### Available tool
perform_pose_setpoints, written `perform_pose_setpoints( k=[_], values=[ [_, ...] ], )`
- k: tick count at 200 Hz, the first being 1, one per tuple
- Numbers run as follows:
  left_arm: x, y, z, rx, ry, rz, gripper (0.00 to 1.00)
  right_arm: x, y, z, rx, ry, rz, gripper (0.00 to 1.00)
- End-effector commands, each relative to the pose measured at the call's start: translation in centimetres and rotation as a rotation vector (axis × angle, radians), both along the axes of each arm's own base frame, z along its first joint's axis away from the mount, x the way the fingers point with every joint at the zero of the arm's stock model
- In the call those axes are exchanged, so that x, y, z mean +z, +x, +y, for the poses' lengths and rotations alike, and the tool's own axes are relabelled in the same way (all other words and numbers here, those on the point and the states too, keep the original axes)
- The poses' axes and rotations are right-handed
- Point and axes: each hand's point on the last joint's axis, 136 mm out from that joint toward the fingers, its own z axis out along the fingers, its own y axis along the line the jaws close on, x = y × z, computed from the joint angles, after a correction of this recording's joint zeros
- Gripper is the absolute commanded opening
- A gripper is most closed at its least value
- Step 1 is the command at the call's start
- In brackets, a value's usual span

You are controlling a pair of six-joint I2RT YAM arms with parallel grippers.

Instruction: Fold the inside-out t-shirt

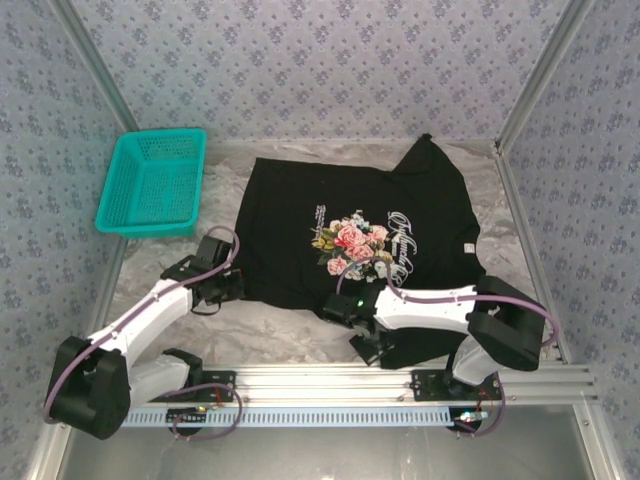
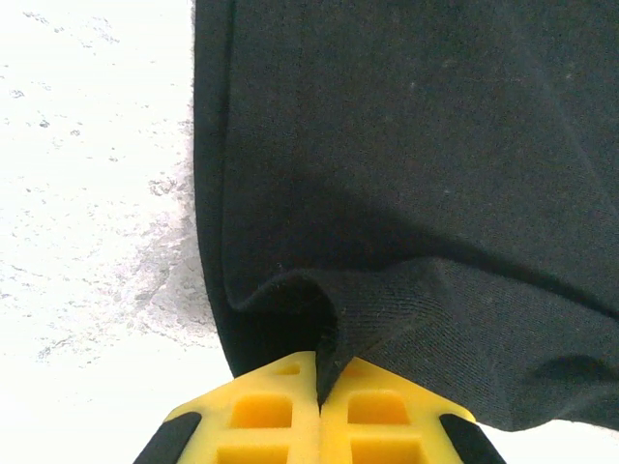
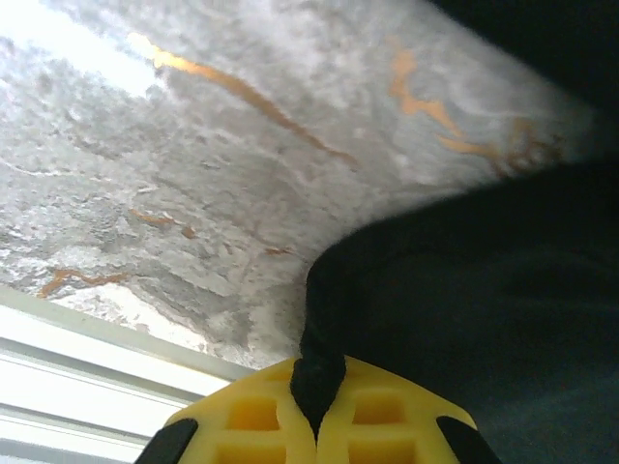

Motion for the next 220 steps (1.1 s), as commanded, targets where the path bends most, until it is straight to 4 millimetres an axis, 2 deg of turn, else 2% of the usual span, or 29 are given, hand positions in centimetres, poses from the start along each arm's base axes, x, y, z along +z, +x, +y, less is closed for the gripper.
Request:
perform_pose_setpoints(
  k=[1, 10, 28, 47, 64, 68, 85, 102, 103, 123, 126, 135, 138, 152, 179, 201, 209, 214, 220],
  values=[
    [1.6, 0.6, 0.4, 0.032, 0.004, -0.042, 0.0, 3.0, 1.6, -0.6, -0.03, 0.011, -0.063, 0.0],
    [2.4, 0.8, 0.5, 0.044, 0.001, -0.064, 0.0, 4.3, 2.8, -1.2, -0.067, 0.014, -0.097, 0.0],
    [4.6, 1.3, 0.8, 0.078, -0.018, -0.132, 0.0, 8.6, 6.3, -3.2, -0.16, 0.019, -0.225, 0.0],
    [8.2, 1.6, 1.6, 0.128, -0.035, -0.248, 0.0, 13.3, 9.6, -6.8, -0.296, 0.014, -0.387, 0.0],
    [12.0, 1.8, 2.8, 0.187, -0.042, -0.369, 0.0, 16.8, 11.9, -10.0, -0.4, 0.012, -0.53, 0.0],
    [12.9, 1.8, 3.1, 0.2, -0.043, -0.397, 0.0, 18.5, 12.6, -10.7, -0.435, 0.026, -0.584, 0.0],
    [17.3, 2.1, 4.0, 0.23, -0.055, -0.522, 0.0, 23.5, 14.2, -14.3, -0.509, 0.02, -0.772, 0.0],
    [22.4, 2.4, 4.4, 0.244, -0.079, -0.648, 0.0, 28.8, 15.2, -17.6, -0.565, 0.025, -0.961, 0.0],
    [22.7, 2.4, 4.4, 0.244, -0.081, -0.654, 0.0, 29.7, 15.4, -17.8, -0.571, 0.039, -0.99, 0.0],
    [28.7, 2.5, 4.3, 0.234, -0.125, -0.792, 0.0, 36.2, 15.9, -18.3, -0.593, 0.169, -1.181, 0.0],
    [29.7, 2.5, 4.4, 0.232, -0.13, -0.811, 0.0, 38.0, 16.2, -18.0, -0.581, 0.207, -1.233, 0.0],
    [32.4, 2.2, 4.5, 0.226, -0.138, -0.864, 0.0, 40.4, 16.1, -17.4, -0.551, 0.281, -1.281, 0.0],
    [33.2, 2.0, 4.6, 0.223, -0.139, -0.882, 0.0, 41.8, 15.9, -17.1, -0.539, 0.319, -1.31, 0.0],
    [37.0, 1.0, 5.0, 0.218, -0.148, -0.964, 0.0, 45.2, 15.1, -16.4, -0.494, 0.416, -1.386, 0.0],
    [43.4, -1.7, 6.1, 0.219, -0.19, -1.113, 0.0, 51.4, 12.0, -16.4, -0.43, 0.577, -1.528, 0.0],
    [47.7, -3.4, 5.8, 0.173, -0.24, -1.187, 0.0, 56.0, 9.1, -16.6, -0.367, 0.699, -1.633, 0.0],
    [48.6, -3.5, 5.7, 0.162, -0.237, -1.191, 0.0, 57.7, 7.9, -16.9, -0.353, 0.731, -1.681, 0.0],
    [49.8, -3.8, 5.8, 0.16, -0.239, -1.216, 0.0, 58.7, 7.2, -17.2, -0.348, 0.743, -1.708, 0.0],
    [50.0, -3.8, 5.9, 0.157, -0.221, -1.204, 0.0, 59.6, 6.6, -17.5, -0.34, 0.748, -1.738, 0.0]
  ],
)
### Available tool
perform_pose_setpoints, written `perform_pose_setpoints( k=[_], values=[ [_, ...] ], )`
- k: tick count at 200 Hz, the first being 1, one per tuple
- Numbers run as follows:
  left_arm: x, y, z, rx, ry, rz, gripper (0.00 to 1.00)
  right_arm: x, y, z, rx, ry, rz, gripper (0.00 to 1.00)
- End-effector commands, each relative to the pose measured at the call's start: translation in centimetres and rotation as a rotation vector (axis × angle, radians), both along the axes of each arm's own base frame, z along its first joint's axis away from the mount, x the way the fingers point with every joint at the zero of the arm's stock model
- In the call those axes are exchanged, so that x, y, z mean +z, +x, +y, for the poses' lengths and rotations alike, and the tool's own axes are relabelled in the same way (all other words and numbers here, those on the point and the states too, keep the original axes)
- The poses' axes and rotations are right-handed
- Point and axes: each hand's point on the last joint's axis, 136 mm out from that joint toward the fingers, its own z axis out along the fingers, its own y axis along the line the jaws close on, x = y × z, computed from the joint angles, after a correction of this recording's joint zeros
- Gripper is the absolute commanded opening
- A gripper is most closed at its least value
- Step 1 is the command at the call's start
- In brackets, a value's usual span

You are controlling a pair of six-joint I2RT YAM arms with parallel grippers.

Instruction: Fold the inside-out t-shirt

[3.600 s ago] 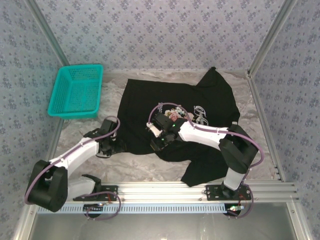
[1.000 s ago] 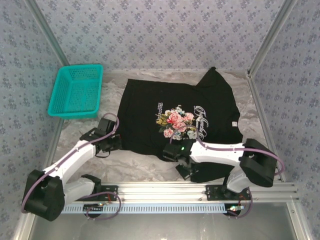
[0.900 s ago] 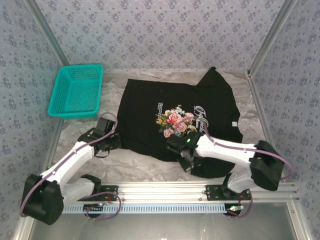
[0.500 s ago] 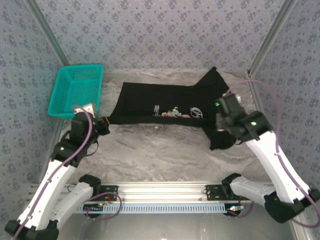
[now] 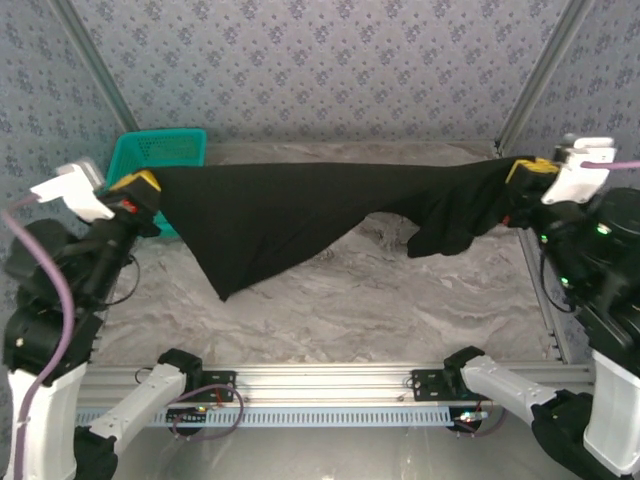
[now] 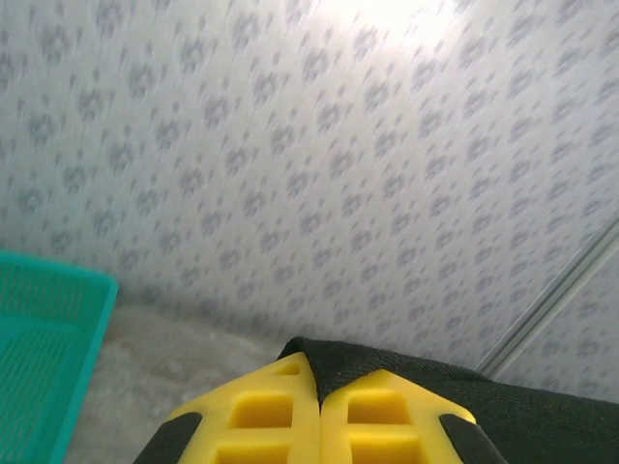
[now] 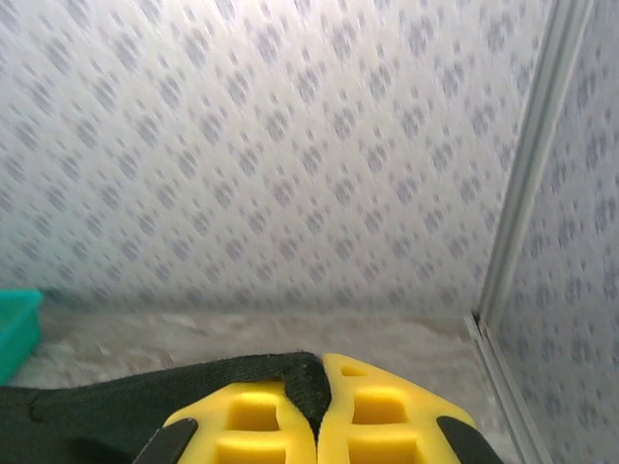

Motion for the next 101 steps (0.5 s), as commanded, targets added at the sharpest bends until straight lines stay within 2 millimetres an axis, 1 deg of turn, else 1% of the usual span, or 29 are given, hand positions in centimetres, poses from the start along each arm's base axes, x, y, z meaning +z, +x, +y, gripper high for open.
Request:
perform_pose_setpoints(
  k=[1, 9, 17, 27, 43, 49, 51, 56, 68, 76, 84, 88, 94, 99, 101],
  values=[
    [3.2, -0.7, 0.7, 0.025, 0.044, -0.047, 0.0, 6.1, -3.9, -1.4, 0.014, 0.017, -0.219, 0.0],
    [4.1, -0.6, 0.7, 0.032, 0.052, -0.054, 0.0, 7.5, -4.7, -2.0, -0.006, 0.015, -0.266, 0.0],
    [4.9, -0.3, 0.7, 0.037, 0.06, -0.061, 0.0, 8.7, -4.9, -2.4, -0.029, 0.001, -0.301, 0.0],
    [5.5, 0.7, 0.6, 0.053, 0.076, -0.061, 0.0, 10.1, -5.1, -2.8, -0.052, -0.014, -0.34, 0.0],
    [6.1, 2.9, 0.2, 0.08, 0.107, -0.044, 0.0, 11.4, -3.5, -2.3, -0.075, -0.085, -0.347, 0.0],
    [5.5, 4.3, 0.1, 0.101, 0.128, -0.013, 0.0, 11.8, -2.5, -2.2, -0.1, -0.123, -0.347, 0.0],
    [6.1, 4.3, 0.2, 0.108, 0.125, -0.023, 0.0, 11.9, -2.1, -2.2, -0.114, -0.14, -0.345, 0.0],
    [6.1, 5.2, 0.1, 0.117, 0.137, -0.015, 0.0, 12.1, -1.0, -2.2, -0.142, -0.178, -0.338, 0.0],
    [5.0, 8.0, -0.3, 0.151, 0.185, 0.029, 0.0, 12.1, 1.9, -1.6, -0.197, -0.267, -0.31, 0.0],
    [3.8, 10.0, -0.5, 0.175, 0.218, 0.067, 0.0, 11.5, 4.6, -1.0, -0.224, -0.328, -0.273, 0.0],
    [2.4, 12.2, -0.7, 0.188, 0.247, 0.109, 0.0, 10.5, 7.2, -0.6, -0.242, -0.372, -0.231, 0.0],
    [1.6, 13.4, -0.7, 0.196, 0.255, 0.132, 0.0, 9.7, 9.1, -0.4, -0.246, -0.39, -0.197, 0.0],
    [0.0, 15.2, -0.7, 0.199, 0.265, 0.173, 0.0, 8.3, 11.7, -0.5, -0.248, -0.403, -0.147, 0.0],
    [-1.0, 16.6, -0.6, 0.2, 0.264, 0.199, 0.0, 6.7, 14.1, -0.6, -0.237, -0.395, -0.095, 0.0],
    [-2.2, 17.4, -0.7, 0.197, 0.269, 0.228, 0.0, 6.1, 15.0, -0.7, -0.234, -0.39, -0.075, 0.0]
  ],
)
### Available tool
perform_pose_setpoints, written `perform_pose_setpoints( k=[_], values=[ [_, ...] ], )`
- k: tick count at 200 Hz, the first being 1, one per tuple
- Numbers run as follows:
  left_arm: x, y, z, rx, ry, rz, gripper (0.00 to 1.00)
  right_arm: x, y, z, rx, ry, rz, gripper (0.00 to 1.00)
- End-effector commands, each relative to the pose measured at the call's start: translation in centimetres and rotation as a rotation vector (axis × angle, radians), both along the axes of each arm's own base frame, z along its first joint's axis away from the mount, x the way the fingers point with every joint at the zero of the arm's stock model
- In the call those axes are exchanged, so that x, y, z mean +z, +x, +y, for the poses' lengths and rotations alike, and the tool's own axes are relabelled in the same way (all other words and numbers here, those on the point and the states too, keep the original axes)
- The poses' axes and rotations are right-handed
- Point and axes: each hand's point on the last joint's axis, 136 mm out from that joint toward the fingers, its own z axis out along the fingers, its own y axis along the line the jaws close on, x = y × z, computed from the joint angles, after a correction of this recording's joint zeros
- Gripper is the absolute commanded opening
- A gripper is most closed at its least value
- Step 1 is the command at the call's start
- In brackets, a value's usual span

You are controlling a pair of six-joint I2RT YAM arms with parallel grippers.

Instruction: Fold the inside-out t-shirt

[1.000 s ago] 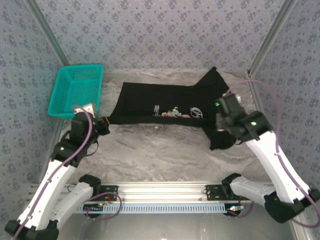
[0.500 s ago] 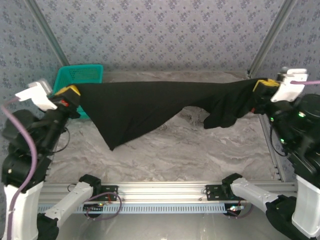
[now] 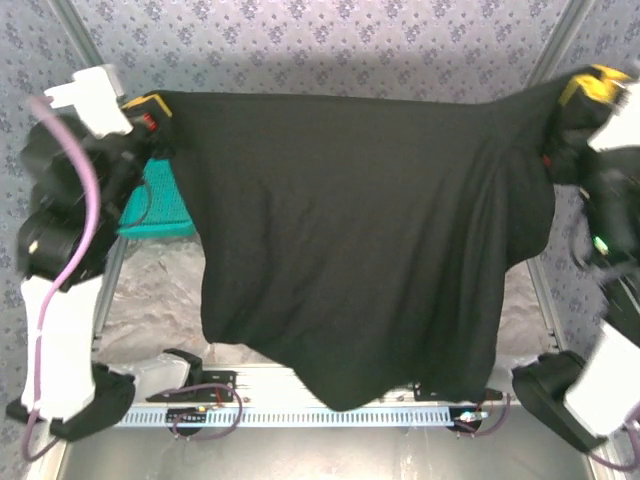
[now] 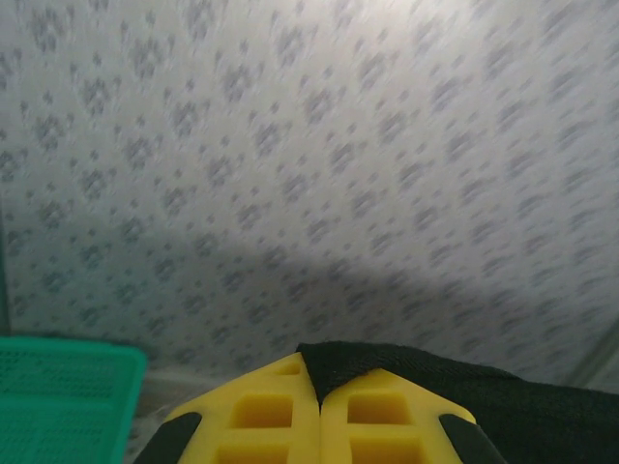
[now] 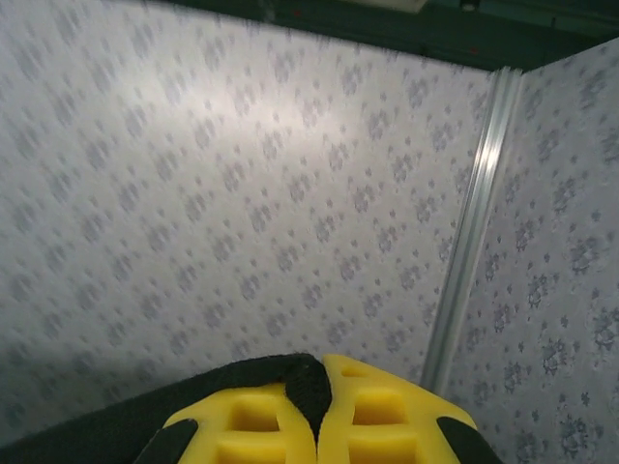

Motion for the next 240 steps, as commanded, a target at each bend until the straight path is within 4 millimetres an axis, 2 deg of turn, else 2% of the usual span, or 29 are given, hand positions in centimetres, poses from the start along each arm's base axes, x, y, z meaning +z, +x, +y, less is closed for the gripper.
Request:
perform_pose_setpoints(
  k=[1, 11, 24, 39, 54, 70, 78, 91, 98, 116, 127, 136, 138, 144, 163, 184, 188, 211, 225, 240],
  values=[
    [-6.2, 6.7, 1.6, 0.122, 0.086, 0.163, 0.0, -5.5, 11.1, -0.4, -0.125, -0.096, 0.201, 0.0],
    [-9.4, 9.9, 1.7, 0.135, 0.09, 0.219, 0.0, -9.0, 15.8, -1.4, -0.143, -0.074, 0.294, 0.0],
    [-14.4, 13.9, 1.8, 0.155, 0.112, 0.304, 0.0, -15.2, 22.9, -1.5, -0.131, -0.076, 0.419, 0.0],
    [-20.9, 18.6, 1.4, 0.146, 0.122, 0.421, 0.0, -23.5, 30.1, -0.4, -0.087, -0.093, 0.579, 0.0],
    [-27.2, 22.8, 0.3, 0.126, 0.14, 0.524, 0.0, -31.5, 35.8, 1.1, -0.062, -0.104, 0.711, 0.0],
    [-33.4, 26.6, -0.2, 0.127, 0.147, 0.624, 0.02, -39.2, 40.3, 2.3, -0.057, -0.108, 0.809, 0.17],
    [-35.1, 28.4, -0.5, 0.122, 0.136, 0.646, 0.07, -42.5, 41.9, 2.8, -0.064, -0.113, 0.847, 0.26],
    [-36.7, 30.7, -1.2, 0.096, 0.102, 0.665, 0.18, -44.6, 43.0, 3.5, -0.074, -0.12, 0.871, 0.36],
    [-36.7, 31.5, -1.6, 0.084, 0.099, 0.669, 0.23, -44.6, 43.0, 3.9, -0.082, -0.129, 0.87, 0.4],
    [-34.8, 32.7, -2.5, 0.051, 0.094, 0.649, 0.39, -43.5, 41.6, 5.1, -0.081, -0.142, 0.891, 0.47],
    [-33.5, 32.7, -2.5, 0.048, 0.094, 0.64, 0.45, -42.7, 39.9, 6.1, -0.056, -0.111, 0.917, 0.61],
    [-32.6, 32.3, -2.4, 0.054, 0.09, 0.641, 0.49, -42.6, 38.1, 6.9, -0.036, -0.074, 0.95, 0.65],
    [-32.5, 32.3, -2.4, 0.052, 0.089, 0.64, 0.49, -43.4, 37.8, 7.0, -0.034, -0.068, 0.971, 0.65],
    [-32.1, 31.9, -2.5, 0.046, 0.082, 0.644, 0.5, -43.3, 36.4, 7.5, -0.02, -0.049, 0.979, 0.66],
    [-32.1, 30.0, -4.0, -0.011, 0.062, 0.682, 0.52, -45.0, 31.5, 8.7, 0.032, 0.034, 1.045, 0.67],
    [-33.5, 26.5, -5.8, -0.071, 0.035, 0.722, 0.52, -48.0, 26.2, 8.3, 0.045, 0.142, 1.168, 0.67],
    [-33.0, 26.1, -6.2, -0.085, 0.017, 0.697, 0.53, -48.8, 25.0, 8.5, 0.055, 0.154, 1.201, 0.67],
    [-36.2, 21.4, -6.5, -0.131, -0.025, 0.752, 0.53, -52.5, 19.6, 8.8, 0.101, 0.281, 1.327, 0.67],
    [-38.7, 19.1, -6.0, -0.131, -0.016, 0.804, 0.52, -54.7, 17.5, 8.5, 0.153, 0.408, 1.379, 0.67],
    [-41.3, 17.7, -5.9, -0.144, -0.021, 0.839, 0.52, -56.6, 16.2, 7.0, 0.112, 0.483, 1.415, 0.66]
  ],
)
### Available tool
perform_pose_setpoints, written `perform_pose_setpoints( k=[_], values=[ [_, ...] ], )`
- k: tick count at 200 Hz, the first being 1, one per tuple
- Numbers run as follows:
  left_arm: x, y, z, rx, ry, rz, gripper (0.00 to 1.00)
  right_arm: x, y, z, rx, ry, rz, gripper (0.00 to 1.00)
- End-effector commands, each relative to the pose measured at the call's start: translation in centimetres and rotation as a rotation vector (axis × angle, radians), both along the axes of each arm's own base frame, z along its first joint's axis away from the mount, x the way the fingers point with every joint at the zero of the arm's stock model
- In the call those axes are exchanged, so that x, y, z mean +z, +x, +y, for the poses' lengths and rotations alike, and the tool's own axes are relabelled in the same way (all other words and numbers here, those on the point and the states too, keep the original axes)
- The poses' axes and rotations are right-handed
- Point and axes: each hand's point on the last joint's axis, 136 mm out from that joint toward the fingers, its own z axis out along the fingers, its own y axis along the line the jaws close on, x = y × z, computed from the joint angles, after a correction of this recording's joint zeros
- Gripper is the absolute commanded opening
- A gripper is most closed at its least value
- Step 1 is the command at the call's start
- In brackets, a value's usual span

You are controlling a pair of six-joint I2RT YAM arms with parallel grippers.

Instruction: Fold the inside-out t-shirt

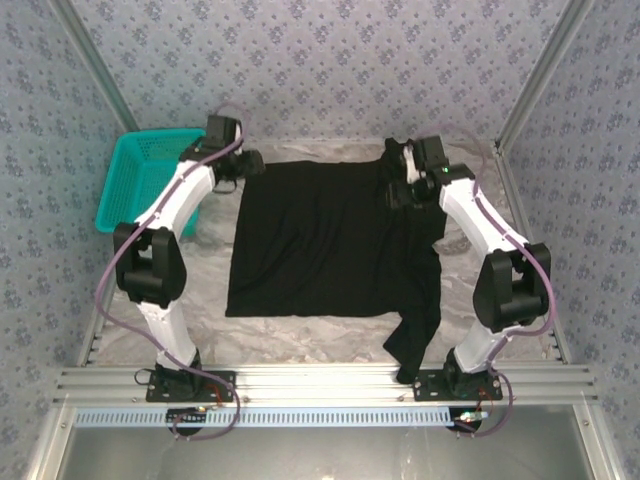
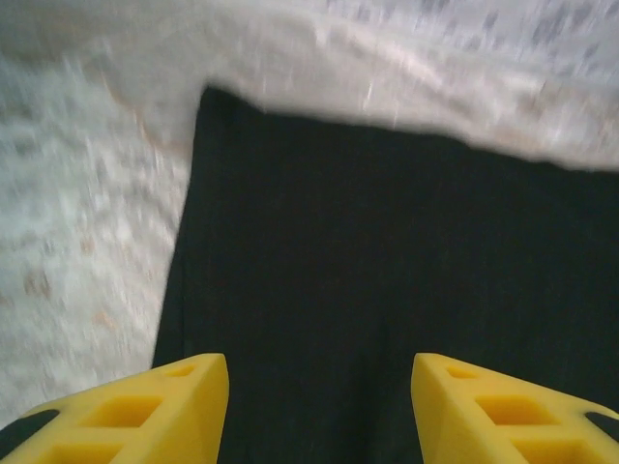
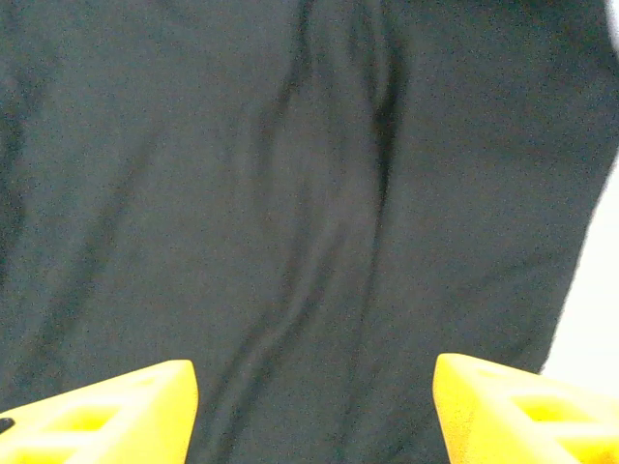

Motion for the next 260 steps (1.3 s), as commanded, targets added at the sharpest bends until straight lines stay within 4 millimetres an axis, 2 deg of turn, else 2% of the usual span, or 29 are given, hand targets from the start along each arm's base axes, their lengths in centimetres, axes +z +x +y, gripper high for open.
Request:
perform_pose_setpoints(
  k=[1, 32, 35, 45, 74, 94, 103, 107, 127, 161, 184, 203, 216, 232, 243, 260],
  values=[
    [-3.3, -1.2, -0.1, -0.012, -0.053, 0.026, 0.52, -4.1, -2.7, -0.7, -0.107, 0.167, 0.145, 0.66],
    [-8.0, -4.3, -0.4, -0.032, -0.071, 0.142, 0.52, -6.6, -4.5, -2.5, -0.197, 0.146, 0.236, 0.64],
    [-8.4, -4.8, -0.5, -0.033, -0.078, 0.151, 0.52, -7.7, -5.4, -2.8, -0.214, 0.139, 0.268, 0.64],
    [-9.7, -5.7, -0.7, -0.024, -0.099, 0.173, 0.52, -9.0, -6.1, -3.9, -0.26, 0.121, 0.304, 0.63],
    [-13.9, -7.8, -0.9, -0.006, -0.113, 0.262, 0.52, -11.6, -6.4, -7.5, -0.371, 0.056, 0.367, 0.61],
    [-16.4, -8.7, 0.1, 0.025, -0.065, 0.305, 0.51, -12.4, -6.2, -9.5, -0.412, -0.022, 0.39, 0.61],
    [-17.4, -9.2, 0.7, 0.041, -0.039, 0.325, 0.51, -12.9, -6.8, -10.6, -0.446, -0.079, 0.414, 0.6],
    [-17.7, -9.5, 1.0, 0.046, -0.028, 0.334, 0.51, -12.2, -5.9, -11.1, -0.456, -0.101, 0.389, 0.6],
    [-18.9, -10.8, 2.3, 0.072, 0.031, 0.354, 0.51, -11.9, -5.5, -12.9, -0.482, -0.203, 0.391, 0.57],
    [-18.9, -11.6, 4.8, 0.132, 0.099, 0.332, 0.51, -10.6, -3.4, -15.8, -0.503, -0.367, 0.378, 0.43],
    [-18.5, -11.1, 5.4, 0.149, 0.108, 0.322, 0.51, -9.8, -1.5, -17.5, -0.517, -0.441, 0.363, 0.43],
    [-17.5, -10.2, 5.3, 0.15, 0.103, 0.299, 0.51, -8.5, 0.3, -17.9, -0.506, -0.455, 0.33, 0.44],
    [-16.2, -9.4, 5.1, 0.146, 0.098, 0.271, 0.51, -6.8, 1.3, -16.7, -0.476, -0.424, 0.285, 0.46],
    [-14.7, -8.7, 5.4, 0.146, 0.118, 0.244, 0.52, -5.0, 0.8, -13.6, -0.407, -0.319, 0.238, 0.52],
    [-13.9, -8.6, 6.0, 0.163, 0.141, 0.232, 0.52, -4.5, -0.9, -11.6, -0.374, -0.217, 0.239, 0.57],
    [-12.7, -8.7, 6.5, 0.19, 0.14, 0.199, 0.53, -5.3, -4.9, -9.4, -0.358, -0.065, 0.282, 0.62]
  ],
)
